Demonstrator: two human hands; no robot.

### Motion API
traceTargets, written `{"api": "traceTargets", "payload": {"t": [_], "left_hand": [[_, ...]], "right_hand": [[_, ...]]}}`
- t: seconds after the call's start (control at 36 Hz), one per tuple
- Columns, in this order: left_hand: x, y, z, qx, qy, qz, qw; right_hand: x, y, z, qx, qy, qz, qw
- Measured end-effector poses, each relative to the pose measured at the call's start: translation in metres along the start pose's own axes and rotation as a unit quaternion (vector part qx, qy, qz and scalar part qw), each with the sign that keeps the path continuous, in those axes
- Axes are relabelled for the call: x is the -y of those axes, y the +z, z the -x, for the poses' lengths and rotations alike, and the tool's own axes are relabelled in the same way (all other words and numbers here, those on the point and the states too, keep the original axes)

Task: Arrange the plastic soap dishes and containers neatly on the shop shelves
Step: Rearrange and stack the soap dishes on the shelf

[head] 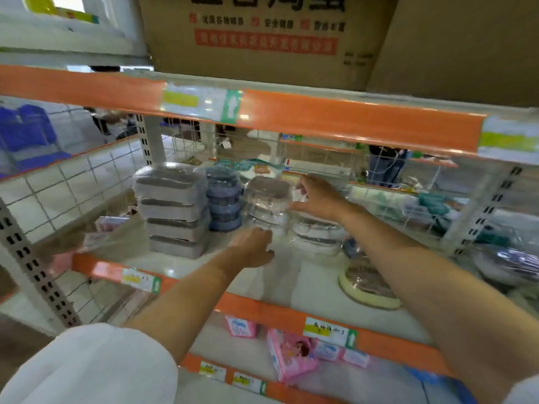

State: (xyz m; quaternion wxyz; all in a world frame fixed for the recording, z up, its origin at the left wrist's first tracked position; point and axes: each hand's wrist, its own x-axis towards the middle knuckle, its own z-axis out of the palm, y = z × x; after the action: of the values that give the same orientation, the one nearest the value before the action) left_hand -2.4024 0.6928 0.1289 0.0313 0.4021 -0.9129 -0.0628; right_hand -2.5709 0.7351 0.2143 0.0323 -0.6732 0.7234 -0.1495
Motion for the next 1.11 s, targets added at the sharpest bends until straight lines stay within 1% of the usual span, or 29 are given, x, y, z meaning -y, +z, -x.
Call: {"api": "traceTargets", "payload": {"t": [0.11,0.28,0.36,0.42,0.53,0.72,0.83,1.03,1.11], "left_hand": [[-0.045,0.003,-0.009,0.018,0.034,0.009,0.999],[-0.106,0.010,-0.021,0.018,0.060,-0.020,0.998],[-0.135,0.015,-0.025,0.010,0.082,0.001,0.997],[-0.152,0.019,-0.029,0.017,0.097,0.025,0.995],[-0.179,0.024,-0.035,0.053,0.080,0.022,0.995],[-0.205,0.036,-0.041,0.032,0.077,-0.014,0.996],[-0.213,0.045,-0.043,0.011,0.082,-0.025,0.996],[-0.221,0.051,-0.038,0.030,0.042,-0.041,0.998],[-0.221,0.051,-0.034,0.028,0.033,-0.034,0.998]], "right_hand": [[-0.042,-0.016,0.036,0.005,0.028,0.021,0.999],[-0.108,-0.040,0.090,0.014,0.083,0.040,0.996],[-0.142,-0.049,0.117,0.024,0.119,0.037,0.992],[-0.165,-0.051,0.134,0.025,0.135,0.034,0.990],[-0.201,-0.051,0.158,0.023,0.163,0.026,0.986],[-0.238,-0.036,0.192,0.029,0.193,0.006,0.981],[-0.249,-0.025,0.203,0.088,0.202,-0.005,0.975],[-0.255,-0.014,0.213,0.159,0.185,-0.003,0.970],[-0.252,-0.008,0.214,0.202,0.170,0.063,0.963]]}}
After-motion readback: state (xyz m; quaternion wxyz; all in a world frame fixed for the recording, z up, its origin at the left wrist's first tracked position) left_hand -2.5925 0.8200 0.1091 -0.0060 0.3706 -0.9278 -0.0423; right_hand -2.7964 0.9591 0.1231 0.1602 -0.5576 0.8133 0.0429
